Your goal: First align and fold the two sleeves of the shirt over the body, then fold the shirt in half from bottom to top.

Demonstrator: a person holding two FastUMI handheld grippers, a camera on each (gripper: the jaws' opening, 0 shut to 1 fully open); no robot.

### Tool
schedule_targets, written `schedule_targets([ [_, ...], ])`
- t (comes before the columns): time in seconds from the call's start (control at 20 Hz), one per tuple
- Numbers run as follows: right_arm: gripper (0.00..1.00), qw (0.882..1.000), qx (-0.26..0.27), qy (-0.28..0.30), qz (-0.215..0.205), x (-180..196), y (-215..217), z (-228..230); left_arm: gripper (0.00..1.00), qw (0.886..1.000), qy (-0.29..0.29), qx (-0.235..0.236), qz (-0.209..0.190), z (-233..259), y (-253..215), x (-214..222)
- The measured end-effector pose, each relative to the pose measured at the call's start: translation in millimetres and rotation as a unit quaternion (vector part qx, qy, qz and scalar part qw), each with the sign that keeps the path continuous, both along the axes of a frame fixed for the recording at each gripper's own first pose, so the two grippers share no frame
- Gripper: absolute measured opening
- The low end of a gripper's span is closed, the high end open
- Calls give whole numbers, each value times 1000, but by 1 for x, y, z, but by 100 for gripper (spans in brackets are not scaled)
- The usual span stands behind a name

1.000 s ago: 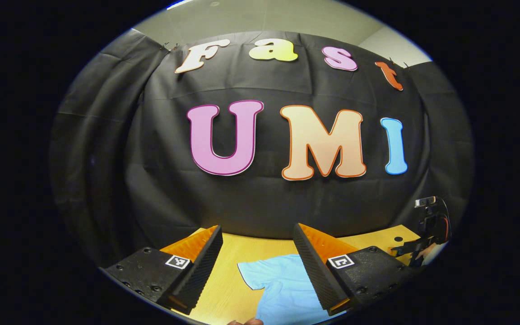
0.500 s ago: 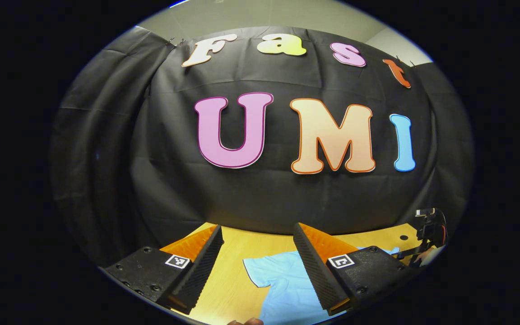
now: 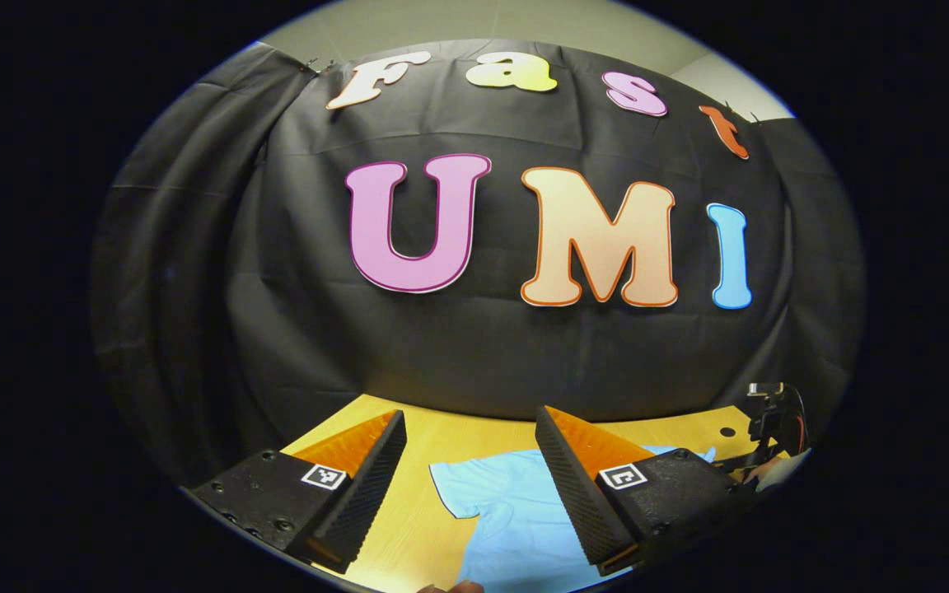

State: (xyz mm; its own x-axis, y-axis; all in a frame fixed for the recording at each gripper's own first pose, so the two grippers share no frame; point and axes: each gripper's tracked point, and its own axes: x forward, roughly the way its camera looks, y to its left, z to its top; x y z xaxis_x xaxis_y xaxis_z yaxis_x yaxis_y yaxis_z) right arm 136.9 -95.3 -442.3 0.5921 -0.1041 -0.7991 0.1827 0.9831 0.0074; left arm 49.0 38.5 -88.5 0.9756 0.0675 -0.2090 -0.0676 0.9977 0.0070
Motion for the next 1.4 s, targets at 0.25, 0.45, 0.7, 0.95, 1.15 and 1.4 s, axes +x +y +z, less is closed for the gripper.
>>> schedule_targets([
  [0.25, 3, 999, -11, -30, 19, 3, 24, 18, 95, 1000, -5, 10, -5, 6, 0, 1],
  [0.45, 2, 998, 27, -61, 11, 11, 48, 45, 95, 1000, -9, 12, -8, 8, 0, 1],
  [0.7, 2, 991, 104, -84, 2, 20, 96, 63, 94, 1000, 4, -1, -11, 0, 1, -2],
  [0.95, 2, 985, 157, -75, 17, 15, 149, 56, 95, 1000, 15, 3, -4, -5, 17, -5],
  [1.15, 3, 983, 174, -52, 39, 3, 184, 39, 95, 1000, 25, 1, 5, -13, 32, -3],
  [1.4, 27, 981, 181, -44, 58, -7, 193, 41, 96, 999, 43, -12, 17, -32, 45, 1],
])
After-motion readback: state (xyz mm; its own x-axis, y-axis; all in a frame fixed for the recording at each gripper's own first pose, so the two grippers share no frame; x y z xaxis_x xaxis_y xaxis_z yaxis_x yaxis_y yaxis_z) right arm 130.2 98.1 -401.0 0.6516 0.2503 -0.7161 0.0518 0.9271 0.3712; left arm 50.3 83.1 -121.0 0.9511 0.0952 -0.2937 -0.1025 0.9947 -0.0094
